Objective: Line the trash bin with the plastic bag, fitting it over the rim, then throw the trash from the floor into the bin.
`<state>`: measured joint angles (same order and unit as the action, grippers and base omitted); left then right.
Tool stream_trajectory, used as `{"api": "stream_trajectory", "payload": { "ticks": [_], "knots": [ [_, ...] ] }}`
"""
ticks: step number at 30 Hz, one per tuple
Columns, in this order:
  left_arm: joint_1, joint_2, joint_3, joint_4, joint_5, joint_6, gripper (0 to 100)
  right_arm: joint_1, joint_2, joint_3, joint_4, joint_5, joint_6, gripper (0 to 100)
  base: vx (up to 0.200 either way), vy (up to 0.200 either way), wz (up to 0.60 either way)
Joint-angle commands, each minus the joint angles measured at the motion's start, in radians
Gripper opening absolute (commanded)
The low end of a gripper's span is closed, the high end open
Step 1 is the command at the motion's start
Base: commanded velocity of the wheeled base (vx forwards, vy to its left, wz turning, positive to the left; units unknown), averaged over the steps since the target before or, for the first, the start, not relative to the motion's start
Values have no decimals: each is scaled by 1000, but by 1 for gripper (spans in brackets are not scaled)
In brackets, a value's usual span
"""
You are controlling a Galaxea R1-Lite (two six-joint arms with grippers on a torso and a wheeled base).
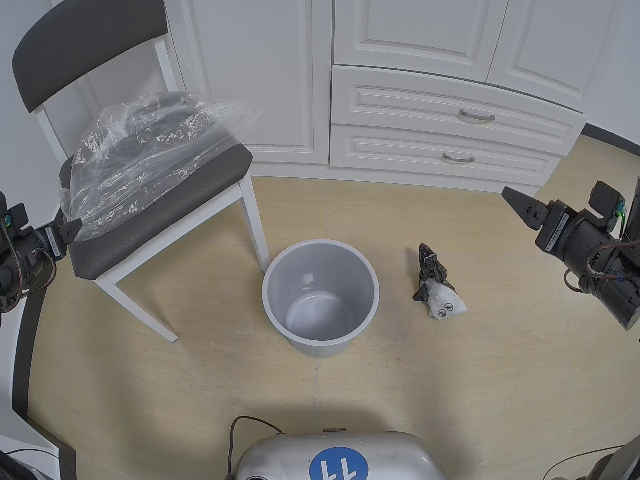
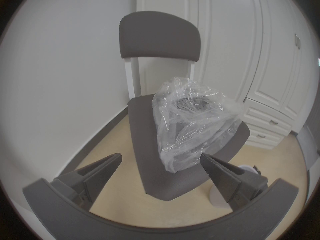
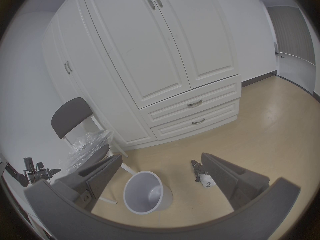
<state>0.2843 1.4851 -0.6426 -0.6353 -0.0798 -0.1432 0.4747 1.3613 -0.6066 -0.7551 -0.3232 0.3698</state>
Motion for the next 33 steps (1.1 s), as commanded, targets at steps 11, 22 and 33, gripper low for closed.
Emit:
{"api": "stream_trajectory", "payload": {
  "ticks": [11,22,33],
  "knots": [
    [-83,238,-143,-41,137,-194,100,7,32,-1,-15,-8,-3,100,0,0,0],
    [12,299,-144,-167,176,-182,100,10,27,-1,-16,-8,-5,100,0,0,0],
    [208,290,-195,-159,126,-131,100,21,22,-1,-16,-14,-11,100,0,0,0]
  ]
}}
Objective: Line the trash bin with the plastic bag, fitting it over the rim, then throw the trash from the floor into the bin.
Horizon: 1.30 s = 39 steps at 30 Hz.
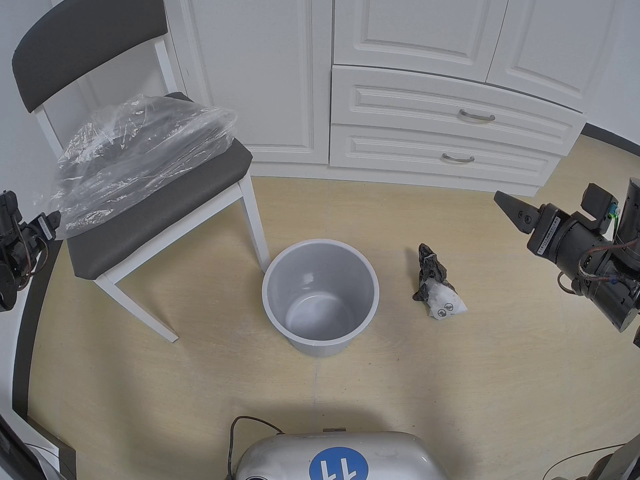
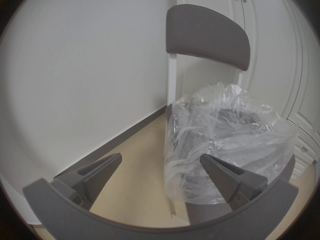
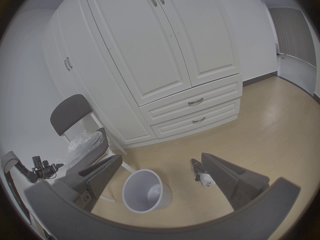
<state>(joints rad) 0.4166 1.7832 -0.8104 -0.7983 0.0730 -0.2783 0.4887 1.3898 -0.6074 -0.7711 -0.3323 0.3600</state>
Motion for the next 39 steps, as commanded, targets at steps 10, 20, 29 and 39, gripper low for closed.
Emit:
{"api": "stream_trajectory", "payload": {
  "ticks": [10,20,29,39],
  "knots": [
    [182,-96,8,28,-222,14,100,16,-3,-2,-1,-22,-1,100,0,0,0],
    [185,-183,54,80,-380,11,100,28,-11,-3,-1,-22,-3,100,0,0,0],
    [208,-93,40,100,-381,120,100,28,25,0,6,-47,-3,100,0,0,0],
    [215,25,2,91,-377,131,100,28,55,3,3,-47,-1,100,0,0,0]
  ]
}}
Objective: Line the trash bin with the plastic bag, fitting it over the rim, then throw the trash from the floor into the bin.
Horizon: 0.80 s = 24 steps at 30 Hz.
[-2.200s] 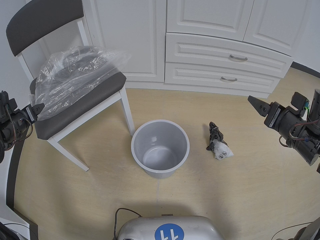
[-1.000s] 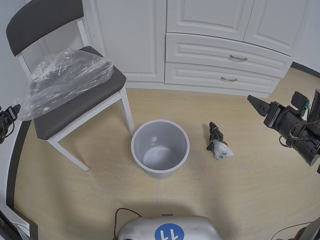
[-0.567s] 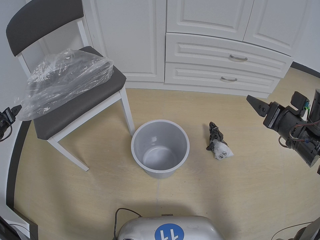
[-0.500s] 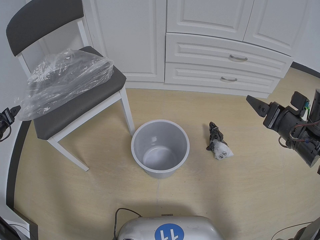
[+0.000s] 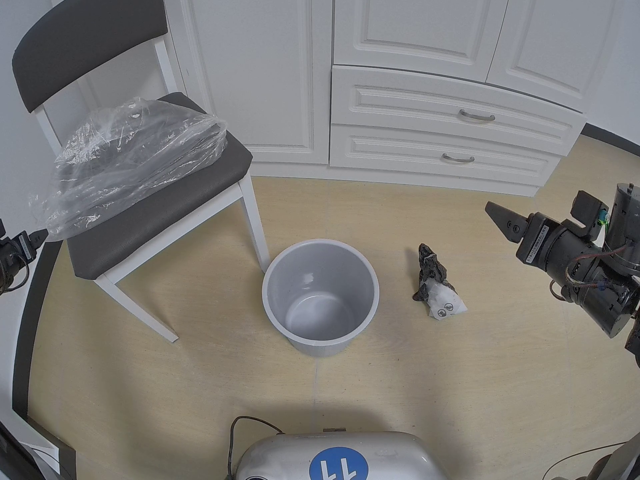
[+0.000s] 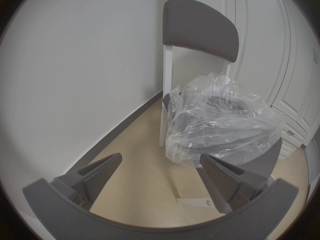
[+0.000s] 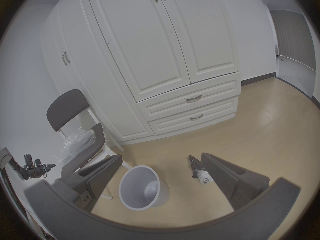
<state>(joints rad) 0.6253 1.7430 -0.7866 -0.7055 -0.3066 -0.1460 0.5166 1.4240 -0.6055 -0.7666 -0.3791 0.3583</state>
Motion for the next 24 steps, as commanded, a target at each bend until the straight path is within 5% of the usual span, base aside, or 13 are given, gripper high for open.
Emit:
{"api": "stream_trajectory", "payload": {
  "ticks": [1,11,17,24],
  "knots": [
    [8,75,-31,-3,3,-3,100,0,24,1,-2,0,1,100,0,0,0],
    [22,171,-91,-19,1,-27,100,0,19,0,-3,-1,1,100,0,0,0],
    [8,191,-95,-163,1,-187,100,0,12,-2,-3,0,1,100,0,0,0],
    [11,179,-97,-296,1,-259,100,0,15,-3,-5,-1,1,100,0,0,0]
  ]
}}
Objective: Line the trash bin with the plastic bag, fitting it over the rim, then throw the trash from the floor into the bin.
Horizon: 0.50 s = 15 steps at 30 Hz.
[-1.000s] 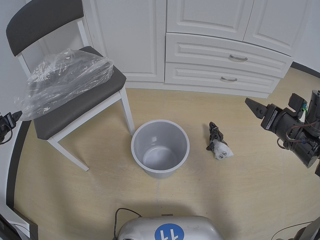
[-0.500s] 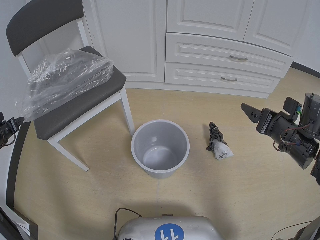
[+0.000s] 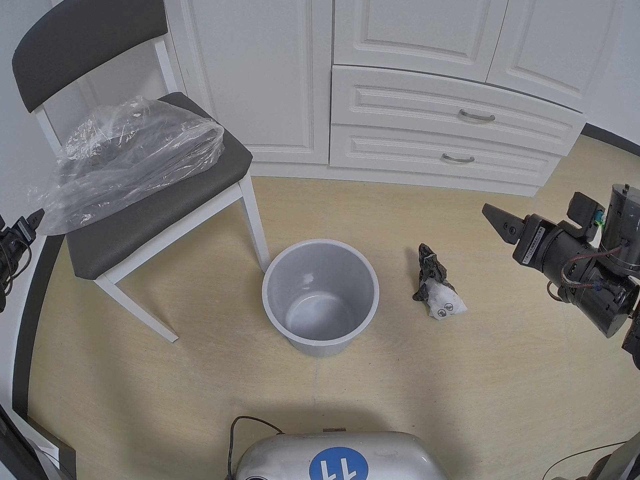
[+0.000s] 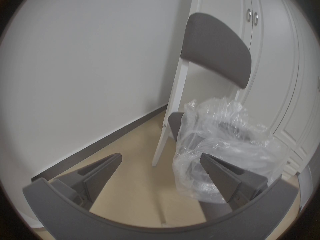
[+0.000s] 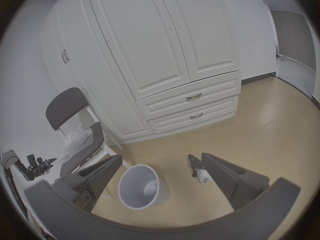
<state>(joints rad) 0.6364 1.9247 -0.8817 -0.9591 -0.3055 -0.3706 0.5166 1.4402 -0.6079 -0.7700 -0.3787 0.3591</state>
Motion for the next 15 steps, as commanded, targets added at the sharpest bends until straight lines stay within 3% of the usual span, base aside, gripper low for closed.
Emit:
{"api": "stream_trajectory", "payload": {
  "ticks": [1,5,15],
  "knots": [
    [0,-3,0,-47,0,-39,100,0,-3,-1,-2,0,0,100,0,0,0],
    [-3,-3,6,-170,2,-120,100,0,-4,-1,-2,-2,0,100,0,0,0],
    [-15,117,13,-184,-7,-85,100,6,-1,0,-2,-3,-2,100,0,0,0]
  ]
}}
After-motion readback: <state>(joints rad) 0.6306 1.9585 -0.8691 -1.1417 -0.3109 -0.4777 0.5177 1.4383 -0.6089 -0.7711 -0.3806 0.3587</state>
